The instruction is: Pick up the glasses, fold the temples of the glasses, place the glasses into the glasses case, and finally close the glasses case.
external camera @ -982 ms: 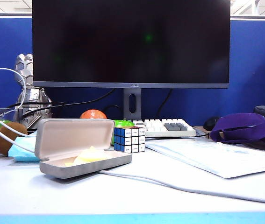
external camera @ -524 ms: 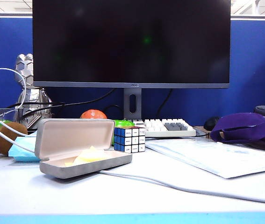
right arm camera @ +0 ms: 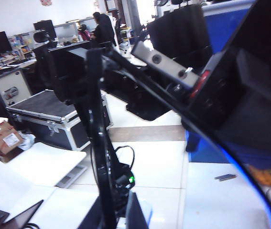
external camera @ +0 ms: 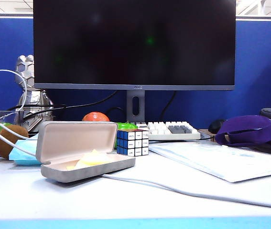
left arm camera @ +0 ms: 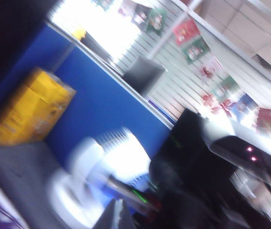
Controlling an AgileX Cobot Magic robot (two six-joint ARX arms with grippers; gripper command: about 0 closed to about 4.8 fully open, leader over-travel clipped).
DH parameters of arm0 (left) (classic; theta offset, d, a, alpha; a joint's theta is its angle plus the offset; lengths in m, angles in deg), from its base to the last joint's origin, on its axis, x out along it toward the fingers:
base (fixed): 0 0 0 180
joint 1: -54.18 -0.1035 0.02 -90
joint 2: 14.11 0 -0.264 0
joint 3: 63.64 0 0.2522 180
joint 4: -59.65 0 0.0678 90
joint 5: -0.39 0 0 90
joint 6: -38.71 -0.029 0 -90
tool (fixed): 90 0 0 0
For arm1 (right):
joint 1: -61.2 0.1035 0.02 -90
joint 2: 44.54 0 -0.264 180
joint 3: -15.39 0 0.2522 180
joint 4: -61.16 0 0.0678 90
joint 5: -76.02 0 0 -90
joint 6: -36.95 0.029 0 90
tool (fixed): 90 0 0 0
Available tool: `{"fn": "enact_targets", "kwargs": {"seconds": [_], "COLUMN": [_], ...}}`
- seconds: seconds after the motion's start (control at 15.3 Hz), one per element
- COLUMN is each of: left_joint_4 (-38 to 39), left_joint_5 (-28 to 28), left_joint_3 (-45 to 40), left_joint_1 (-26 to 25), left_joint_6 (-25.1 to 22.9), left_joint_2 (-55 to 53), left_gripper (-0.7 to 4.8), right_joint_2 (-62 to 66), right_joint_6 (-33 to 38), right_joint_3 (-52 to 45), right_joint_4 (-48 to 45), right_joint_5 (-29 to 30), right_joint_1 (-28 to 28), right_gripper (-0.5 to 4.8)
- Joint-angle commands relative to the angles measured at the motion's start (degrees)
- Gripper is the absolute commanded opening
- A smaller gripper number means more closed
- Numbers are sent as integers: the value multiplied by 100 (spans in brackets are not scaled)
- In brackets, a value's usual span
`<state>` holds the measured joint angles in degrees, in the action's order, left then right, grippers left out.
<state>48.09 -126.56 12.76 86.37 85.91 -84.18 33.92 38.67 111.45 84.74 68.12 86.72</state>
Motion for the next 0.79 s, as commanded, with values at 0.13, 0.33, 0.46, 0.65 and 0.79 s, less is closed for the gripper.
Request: {"fn": "enact_targets", "kwargs": {"seconds": [0.13,0.33,0.46,0.65,0.79], "left_joint_4": [136,133,129,125,122], "left_joint_5": [-407,-717,-813,-881,-1143], "left_joint_3": [17,20,20,20,20], "left_joint_1": [278,286,317,319,319], "left_joint_6": [-177,-175,-177,-177,-177], "left_joint_2": [-33,-55,-61,-61,-63], "left_gripper": [-6,-6,-5,-6,-6], "right_joint_2": [-17,-17,-17,-17,-17], "right_joint_6": [26,24,26,26,24], "right_joint_3": [17,17,17,17,17], "right_joint_4": [-280,-291,-284,-289,-289], "right_joint_5": [-129,-170,-168,-271,-275], "right_joint_1": [7,7,7,7,7], "right_gripper": [-5,-5,-5,-5,-5]}}
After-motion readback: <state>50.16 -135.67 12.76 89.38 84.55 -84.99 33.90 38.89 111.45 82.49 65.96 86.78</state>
